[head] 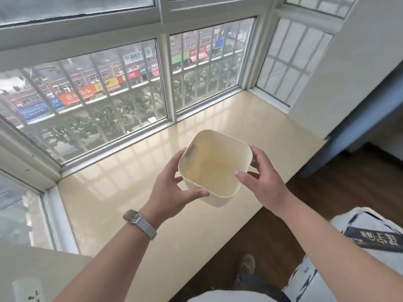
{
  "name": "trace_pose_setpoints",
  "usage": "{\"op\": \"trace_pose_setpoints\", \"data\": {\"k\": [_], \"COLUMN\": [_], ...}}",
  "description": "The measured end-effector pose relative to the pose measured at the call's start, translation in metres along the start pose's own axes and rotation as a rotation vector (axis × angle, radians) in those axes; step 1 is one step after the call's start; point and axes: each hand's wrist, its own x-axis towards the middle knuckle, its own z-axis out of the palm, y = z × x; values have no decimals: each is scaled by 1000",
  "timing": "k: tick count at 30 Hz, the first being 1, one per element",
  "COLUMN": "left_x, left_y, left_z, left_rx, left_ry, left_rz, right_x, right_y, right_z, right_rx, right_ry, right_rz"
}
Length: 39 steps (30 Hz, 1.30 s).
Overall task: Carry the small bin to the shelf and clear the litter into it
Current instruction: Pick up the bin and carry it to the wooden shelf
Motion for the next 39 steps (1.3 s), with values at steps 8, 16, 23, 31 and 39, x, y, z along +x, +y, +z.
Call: {"op": "trace_pose_setpoints", "data": {"k": [8,16,23,31,39], "left_x": [37,93,149,195,227], "left_y": [12,37,53,71,88], "left_z": [53,141,240,356,444], "left_rx": [32,82,86,80,41], "left_ry": [-135,-288,-434,-578,-752], "left_rz": [15,29,59,104,164], "right_x": [-10,-9,-10,-30,-56], "right_y": [22,56,92,119,129], "right_z": [-52,-139,-231,-339,-402], "right_rx": [73,142,162,84,98], "right_ry": [139,269,352,501,684], "right_rz": [25,47,75,111,129]}}
